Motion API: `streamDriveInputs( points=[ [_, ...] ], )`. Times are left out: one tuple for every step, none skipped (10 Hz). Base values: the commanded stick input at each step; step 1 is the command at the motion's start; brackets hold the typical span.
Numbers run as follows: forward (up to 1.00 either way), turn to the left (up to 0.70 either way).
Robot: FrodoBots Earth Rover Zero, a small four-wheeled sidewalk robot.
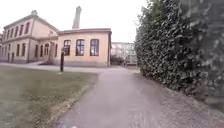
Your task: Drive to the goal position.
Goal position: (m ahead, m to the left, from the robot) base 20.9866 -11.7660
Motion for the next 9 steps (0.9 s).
streamDriveInputs(
  points=[
    [0.85, 0.01],
    [0.85, 0.01],
    [0.85, 0.01],
    [0.85, 0.01],
    [0.85, 0.01],
    [0.85, 0.01],
    [0.85, 0.01],
    [0.85, -0.07],
    [0.85, -0.26]
  ],
)
